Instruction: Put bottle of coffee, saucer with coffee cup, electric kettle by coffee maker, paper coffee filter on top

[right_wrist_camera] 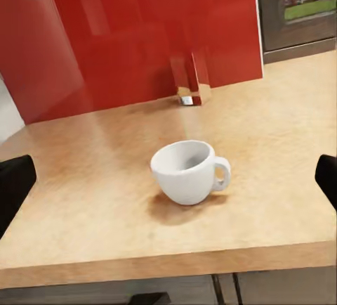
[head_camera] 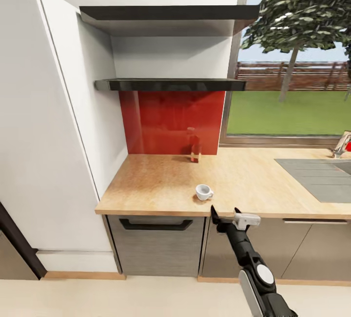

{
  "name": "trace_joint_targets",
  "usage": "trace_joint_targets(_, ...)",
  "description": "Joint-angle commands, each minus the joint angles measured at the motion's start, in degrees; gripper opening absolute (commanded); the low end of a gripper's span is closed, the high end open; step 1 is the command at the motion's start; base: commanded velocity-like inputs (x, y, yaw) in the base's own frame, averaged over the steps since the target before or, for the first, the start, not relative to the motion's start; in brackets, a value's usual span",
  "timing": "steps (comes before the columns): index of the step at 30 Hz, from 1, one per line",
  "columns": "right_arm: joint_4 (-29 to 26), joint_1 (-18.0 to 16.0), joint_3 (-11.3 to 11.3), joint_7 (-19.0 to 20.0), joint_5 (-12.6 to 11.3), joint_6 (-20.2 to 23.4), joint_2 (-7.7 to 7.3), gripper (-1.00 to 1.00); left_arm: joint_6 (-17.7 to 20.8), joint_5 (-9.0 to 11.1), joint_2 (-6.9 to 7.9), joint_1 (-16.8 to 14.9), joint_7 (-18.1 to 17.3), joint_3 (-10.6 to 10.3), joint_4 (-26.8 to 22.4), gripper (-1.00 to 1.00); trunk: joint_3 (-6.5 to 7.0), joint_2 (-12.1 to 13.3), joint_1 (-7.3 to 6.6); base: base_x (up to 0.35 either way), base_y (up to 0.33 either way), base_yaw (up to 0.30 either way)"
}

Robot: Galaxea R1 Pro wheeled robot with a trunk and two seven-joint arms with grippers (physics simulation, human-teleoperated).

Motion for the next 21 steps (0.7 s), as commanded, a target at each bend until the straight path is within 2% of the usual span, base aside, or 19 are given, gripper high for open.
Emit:
trace_joint_targets(1, -1.59, -0.05, -0.03, 0.30, -0.59, -0.08, 0.02, 1.00, -0.10, -0.61, -0.01, 0.00, 0.20, 0.35, -0.05, 1.00, -0.11, -0.11, 0.03, -0.006, 0.000, 0.000)
trace_joint_targets(5, -3.54, -0.51, -0.03, -1.18, -0.53, 1.85, 0.02, 1.00, -0.13, -0.61, -0.07, 0.01, 0.20, 0.33, -0.05, 1.00, -0.11, -0.11, 0.03, -0.002, 0.000, 0.000)
trace_joint_targets(7, -3.83, -2.66, -0.03, -4.35, -0.56, 6.97, 0.02, 1.00, -0.12, -0.65, -0.13, 0.01, 0.20, 0.27, -0.05, 1.00, -0.11, -0.11, 0.03, 0.000, 0.000, 0.000)
trace_joint_targets(8, -3.86, -4.43, -0.03, -6.14, -0.58, 10.46, 0.02, 1.00, -0.12, -0.70, -0.15, 0.04, 0.20, 0.22, -0.02, 1.00, -0.11, -0.11, 0.03, 0.000, 0.000, 0.000)
trace_joint_targets(9, -3.77, -7.66, -0.03, -8.45, -0.59, 16.30, 0.02, 1.00, -0.11, -0.74, -0.17, 0.06, 0.20, 0.12, 0.01, 1.00, -0.11, -0.11, 0.03, 0.000, 0.000, 0.000)
trace_joint_targets(12, -3.62, -14.36, -0.03, -10.72, -0.56, 26.88, 0.02, 1.00, -0.11, -0.82, -0.13, 0.08, 0.20, -0.03, 0.03, 1.00, -0.11, -0.11, 0.03, 0.000, 0.000, 0.000)
trace_joint_targets(13, -3.64, -18.25, -0.03, -11.44, -0.48, 32.23, 0.02, 1.00, -0.10, -0.89, -0.17, 0.09, 0.20, -0.11, 0.03, 1.00, -0.11, -0.11, 0.03, 0.000, 0.000, 0.000)
trace_joint_targets(17, -3.61, -24.67, -0.09, -15.10, -0.37, 40.71, 0.02, 1.00, -0.10, -1.05, -0.18, 0.09, 0.15, -0.23, 0.04, 1.00, -0.11, -0.11, 0.03, 0.000, 0.000, 0.000)
trace_joint_targets(21, -3.61, -27.81, -0.11, -18.53, -0.39, 45.07, 0.02, 1.00, 0.07, -1.12, -0.19, 0.09, 0.15, -0.26, 0.04, 1.00, -0.11, -0.11, 0.03, 0.000, 0.000, 0.000)
